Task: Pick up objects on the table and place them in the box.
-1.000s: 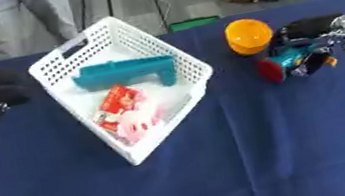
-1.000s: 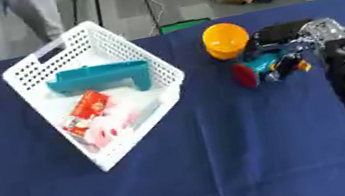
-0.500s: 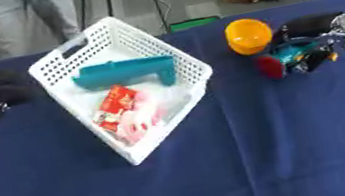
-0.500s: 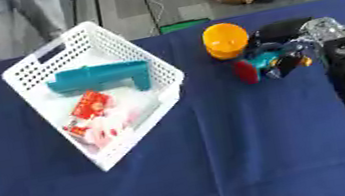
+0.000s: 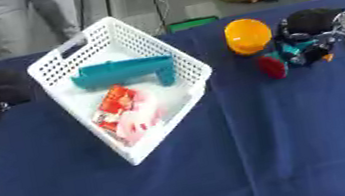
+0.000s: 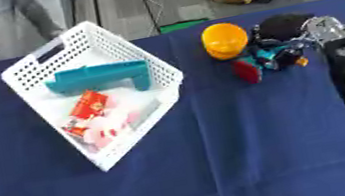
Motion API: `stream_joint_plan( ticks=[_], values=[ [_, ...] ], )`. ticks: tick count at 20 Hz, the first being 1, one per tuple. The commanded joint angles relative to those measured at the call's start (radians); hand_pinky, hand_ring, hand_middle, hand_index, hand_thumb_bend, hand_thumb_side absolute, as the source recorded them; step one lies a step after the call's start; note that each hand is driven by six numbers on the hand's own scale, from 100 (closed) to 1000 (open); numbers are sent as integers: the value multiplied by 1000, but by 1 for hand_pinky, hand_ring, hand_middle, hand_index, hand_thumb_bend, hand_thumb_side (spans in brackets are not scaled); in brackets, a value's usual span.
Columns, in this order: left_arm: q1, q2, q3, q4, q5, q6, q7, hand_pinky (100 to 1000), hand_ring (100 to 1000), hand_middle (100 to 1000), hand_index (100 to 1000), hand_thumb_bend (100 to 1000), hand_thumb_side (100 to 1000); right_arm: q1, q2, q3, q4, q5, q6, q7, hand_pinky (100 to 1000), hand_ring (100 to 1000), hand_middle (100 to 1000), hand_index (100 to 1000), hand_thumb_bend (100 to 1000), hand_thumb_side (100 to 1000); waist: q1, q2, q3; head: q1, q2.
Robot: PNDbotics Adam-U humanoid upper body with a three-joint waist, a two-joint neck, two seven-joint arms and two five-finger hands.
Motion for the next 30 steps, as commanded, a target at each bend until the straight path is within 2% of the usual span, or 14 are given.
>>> stream_joint_plan(
  ticks=[1, 8, 10, 11, 12, 13, 14, 15, 16, 19, 23, 30],
  values=[
    [-10, 20, 6, -20, 4, 1, 2, 762, 688, 717, 822, 229, 914, -11, -53, -5, -54, -6, -12, -44, 649, 592, 312, 451, 201, 100, 1, -20, -3, 5, -2],
    [-8, 21, 7, -20, 5, 2, 4, 762, 689, 716, 822, 230, 913, 7, -82, -2, -159, -70, -46, -87, 641, 585, 306, 448, 216, 100, 0, -25, -8, 6, 0],
    [-8, 21, 7, -20, 5, 2, 5, 762, 689, 716, 822, 231, 912, 10, -86, 4, -176, -79, -51, -80, 664, 605, 345, 488, 250, 100, -1, -27, -9, 6, 0],
    [-8, 21, 7, -20, 6, 2, 5, 762, 689, 716, 822, 230, 912, 11, -87, 6, -180, -81, -52, -76, 725, 687, 496, 584, 310, 100, -2, -27, -10, 6, 0],
    [-8, 21, 7, -20, 6, 3, 4, 762, 689, 716, 822, 230, 912, 12, -88, 11, -180, -77, -54, -68, 725, 687, 496, 584, 310, 100, -2, -28, -10, 6, -1],
    [-8, 22, 6, -20, 6, 3, 4, 762, 689, 716, 822, 230, 911, 12, -89, 14, -179, -72, -54, -61, 791, 758, 633, 698, 398, 102, -2, -28, -10, 6, -1],
    [-9, 22, 6, -20, 7, 2, 4, 762, 689, 716, 822, 230, 911, 12, -95, 25, -172, -64, -52, -52, 851, 812, 728, 763, 428, 170, -3, -29, -9, 6, -1],
    [-8, 23, 6, -20, 7, 2, 4, 762, 689, 716, 822, 230, 911, 10, -97, 35, -165, -51, -47, -39, 851, 812, 728, 763, 428, 170, -3, -30, -8, 5, -1],
    [-9, 23, 6, -20, 7, 2, 4, 761, 689, 716, 822, 229, 912, 8, -101, 46, -156, -38, -41, -25, 899, 852, 782, 806, 436, 218, -3, -30, -7, 4, -1],
    [-9, 24, 5, -20, 7, 2, 3, 761, 689, 716, 822, 229, 912, -5, -98, 62, -131, 6, -19, 19, 924, 871, 791, 810, 438, 230, -3, -29, -6, 3, -1],
    [-10, 24, 5, -20, 8, 0, 2, 761, 689, 716, 822, 228, 912, -23, -83, 55, -87, 67, 12, 75, 944, 886, 804, 817, 440, 243, 0, -29, -4, 1, 0],
    [-10, 22, 5, -20, 7, -1, 2, 761, 689, 716, 822, 228, 914, -29, -63, 31, -42, 173, 30, 68, 958, 900, 812, 831, 443, 257, 2, -26, 2, 1, 0]
  ],
)
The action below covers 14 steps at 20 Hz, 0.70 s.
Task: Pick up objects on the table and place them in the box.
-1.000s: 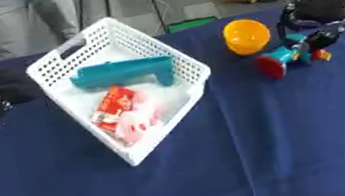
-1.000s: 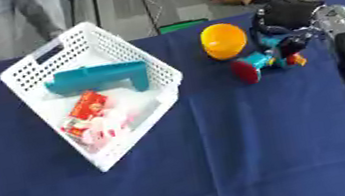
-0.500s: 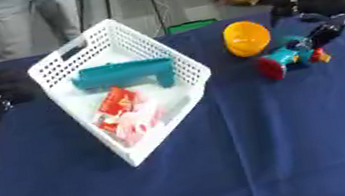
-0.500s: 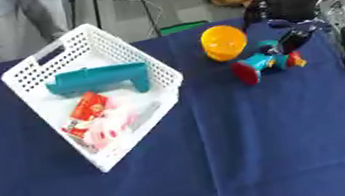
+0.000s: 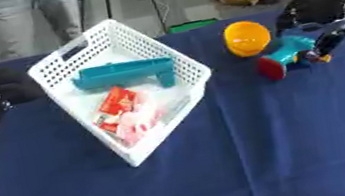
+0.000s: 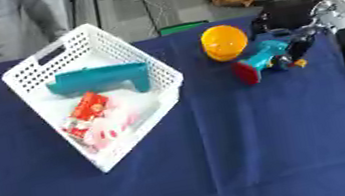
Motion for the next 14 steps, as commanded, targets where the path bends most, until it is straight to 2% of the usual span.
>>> stream_joint_plan(
  ticks=[1, 7, 14],
  values=[
    [-11, 22, 5, -20, 3, -3, -1, 761, 689, 715, 822, 228, 914, -23, -18, -18, 14, 53, 12, -16, 958, 900, 812, 830, 443, 257, 0, -16, 2, -2, 0],
    [-12, 21, 5, -20, 3, -3, 0, 761, 689, 715, 822, 228, 914, -23, -7, -29, 43, 133, 19, -76, 956, 899, 805, 824, 443, 256, 0, -15, 4, -1, 0],
    [-15, 19, 4, -20, 3, -5, -1, 761, 689, 715, 822, 227, 914, -27, 23, -33, 70, 186, 21, -118, 947, 892, 793, 816, 444, 254, 2, -11, 15, -6, -2]
  ],
)
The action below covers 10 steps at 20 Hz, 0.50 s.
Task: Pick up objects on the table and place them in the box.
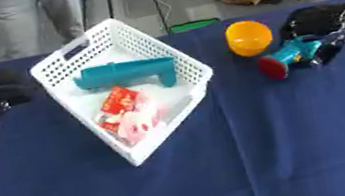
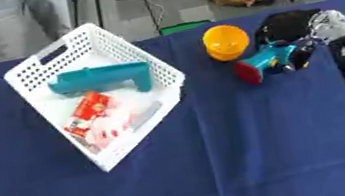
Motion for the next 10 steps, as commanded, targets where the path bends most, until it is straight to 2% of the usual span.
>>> stream_joint_plan(
  ticks=[1, 10],
  values=[
    [-15, 19, 4, -20, 3, -5, -1, 761, 689, 715, 822, 227, 914, -27, -7, -10, 6, 27, 3, -16, 947, 892, 793, 816, 444, 254, 1, -12, 3, -3, -2],
    [-21, 16, 2, -20, 3, -6, -3, 760, 689, 715, 822, 228, 916, -37, 26, -10, 20, 66, 4, -34, 942, 887, 781, 807, 444, 253, -1, -4, 20, -8, -5]
  ],
)
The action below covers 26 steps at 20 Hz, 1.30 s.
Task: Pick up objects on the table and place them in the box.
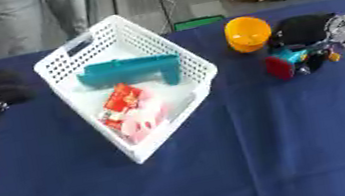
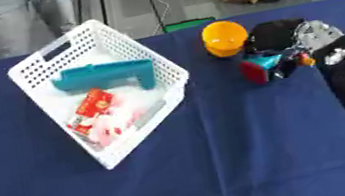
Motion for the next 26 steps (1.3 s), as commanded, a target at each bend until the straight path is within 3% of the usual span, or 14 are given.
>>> stream_joint_plan(
  ticks=[1, 4, 7, 8, 9, 10, 11, 12, 13, 15, 19, 26],
  values=[
    [-15, 16, 2, -20, 3, -3, -1, 760, 689, 715, 822, 228, 916, -26, -5, -4, 5, 20, 5, -8, 942, 886, 778, 805, 444, 252, 0, -11, 6, -5, -5],
    [-16, 16, 2, -20, 3, -3, -1, 760, 688, 714, 822, 228, 916, -27, -2, -3, 11, 32, 8, -13, 942, 885, 763, 798, 444, 250, 0, -10, 8, -6, -6],
    [-15, 15, 3, -20, 3, -3, 0, 760, 688, 714, 822, 229, 916, -24, -1, -1, 13, 44, 11, -22, 933, 870, 692, 758, 439, 227, 0, -10, 7, -5, -5],
    [-15, 15, 3, -20, 3, -3, 0, 760, 688, 714, 822, 228, 916, -23, 0, -1, 14, 47, 13, -28, 915, 851, 614, 717, 436, 211, 0, -9, 7, -5, -5],
    [-15, 15, 2, -20, 3, -2, 0, 760, 688, 714, 822, 229, 916, -23, -1, -3, 8, 45, 16, -44, 854, 786, 488, 595, 427, 171, -1, -10, 5, -5, -5],
    [-15, 15, 2, -20, 3, -2, 0, 760, 688, 714, 822, 229, 916, -22, -2, -3, 4, 43, 19, -61, 854, 786, 488, 595, 427, 171, -1, -10, 3, -5, -5],
    [-14, 15, 3, -20, 3, -2, 0, 760, 688, 714, 821, 229, 915, -20, -5, -5, -1, 39, 23, -80, 804, 726, 404, 494, 415, 100, -1, -11, 1, -4, -4],
    [-14, 16, 3, -20, 3, -1, 0, 760, 688, 714, 821, 229, 915, -18, -8, -6, -4, 34, 25, -98, 804, 726, 404, 494, 415, 100, -1, -12, -1, -4, -4],
    [-14, 16, 3, -20, 4, -1, 1, 760, 688, 714, 821, 229, 915, -17, -12, -8, -7, 28, 27, -113, 782, 695, 370, 464, 351, 100, -1, -13, -3, -3, -4],
    [-13, 16, 4, -20, 4, -1, 1, 760, 688, 713, 821, 229, 915, -15, -19, -10, -15, 16, 29, -138, 767, 678, 354, 453, 305, 100, -1, -14, -6, -3, -3],
    [-11, 17, 4, -20, 4, 0, 2, 759, 687, 712, 821, 230, 914, -11, -35, -11, -41, -14, 18, -172, 739, 629, 343, 446, 318, 100, -1, -17, -12, -1, -1],
    [-6, 19, 7, -20, 4, 1, 4, 759, 687, 712, 821, 230, 913, 2, -75, -16, -125, -107, -24, -181, 719, 618, 329, 436, 319, 100, -2, -23, -22, 5, 1]
  ],
)
